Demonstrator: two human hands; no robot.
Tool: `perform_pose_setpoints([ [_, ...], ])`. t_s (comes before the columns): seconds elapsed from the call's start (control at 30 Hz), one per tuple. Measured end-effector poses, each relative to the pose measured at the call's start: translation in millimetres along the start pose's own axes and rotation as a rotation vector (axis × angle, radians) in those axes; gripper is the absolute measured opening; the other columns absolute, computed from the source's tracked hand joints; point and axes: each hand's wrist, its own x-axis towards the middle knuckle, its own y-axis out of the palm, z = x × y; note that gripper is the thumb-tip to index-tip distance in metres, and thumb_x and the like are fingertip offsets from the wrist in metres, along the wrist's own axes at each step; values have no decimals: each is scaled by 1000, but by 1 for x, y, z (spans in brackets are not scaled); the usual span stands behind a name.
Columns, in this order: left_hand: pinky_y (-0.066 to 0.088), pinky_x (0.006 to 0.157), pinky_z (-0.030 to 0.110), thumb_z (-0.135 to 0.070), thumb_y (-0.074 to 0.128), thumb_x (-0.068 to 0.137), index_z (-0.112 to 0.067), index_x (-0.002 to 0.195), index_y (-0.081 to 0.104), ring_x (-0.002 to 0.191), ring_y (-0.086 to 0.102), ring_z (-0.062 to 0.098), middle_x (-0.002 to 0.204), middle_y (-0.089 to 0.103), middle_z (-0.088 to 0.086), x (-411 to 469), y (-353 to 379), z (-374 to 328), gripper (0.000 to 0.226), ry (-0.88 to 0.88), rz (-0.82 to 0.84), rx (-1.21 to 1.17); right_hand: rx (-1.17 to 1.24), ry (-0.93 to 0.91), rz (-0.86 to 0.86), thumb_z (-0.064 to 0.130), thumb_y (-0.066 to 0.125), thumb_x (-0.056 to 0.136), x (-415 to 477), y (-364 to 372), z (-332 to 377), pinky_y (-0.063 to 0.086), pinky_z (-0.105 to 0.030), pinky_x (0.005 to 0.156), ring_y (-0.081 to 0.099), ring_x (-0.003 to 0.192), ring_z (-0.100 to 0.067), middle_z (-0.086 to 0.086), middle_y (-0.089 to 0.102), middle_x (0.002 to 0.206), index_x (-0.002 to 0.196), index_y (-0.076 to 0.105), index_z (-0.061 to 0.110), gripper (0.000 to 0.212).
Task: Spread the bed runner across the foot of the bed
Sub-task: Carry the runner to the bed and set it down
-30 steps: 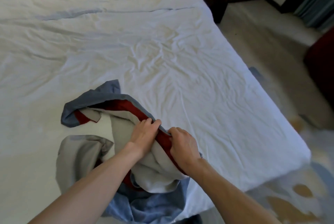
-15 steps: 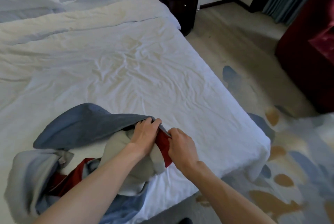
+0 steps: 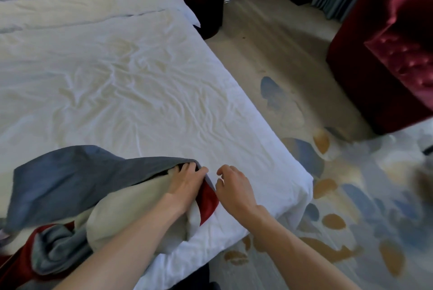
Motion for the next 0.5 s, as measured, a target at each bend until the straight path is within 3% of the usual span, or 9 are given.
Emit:
perform_pose_setpoints([
  [0.1,34,96,37,-24,35,97,-27,132,39,117,48,22,120,55,0,4,9,-1,36,27,16,37,11,-51,22,19,42,93,27,5,5,45,-27,78,57,97,-20,-3,60,114,115,57,14,27],
  [0.2,42,87,33,-29,37,97,-23,119,53,105,57,20,108,64,-2,3,4,9,28,5,-61,-68,11,-117,82,16,38,93,52,12,21,45,-26,81,56,100,-18,-1,59,115,118,56,15,31],
  [0.33,52,67,33,-24,65,83,-21,93,69,77,66,20,81,69,-2,-5,-16,47,11,-12,-165,-63,-16,-229,154,18,41,94,83,19,53,47,-26,83,58,101,-16,0,59,116,119,56,16,29],
  [0.5,53,59,32,-17,77,68,-19,91,71,68,65,20,75,69,0,-10,-27,105,23,-126,-187,-15,-70,-347,239,17,44,94,109,40,95,47,-32,86,58,102,-20,-3,59,118,121,56,15,29],
])
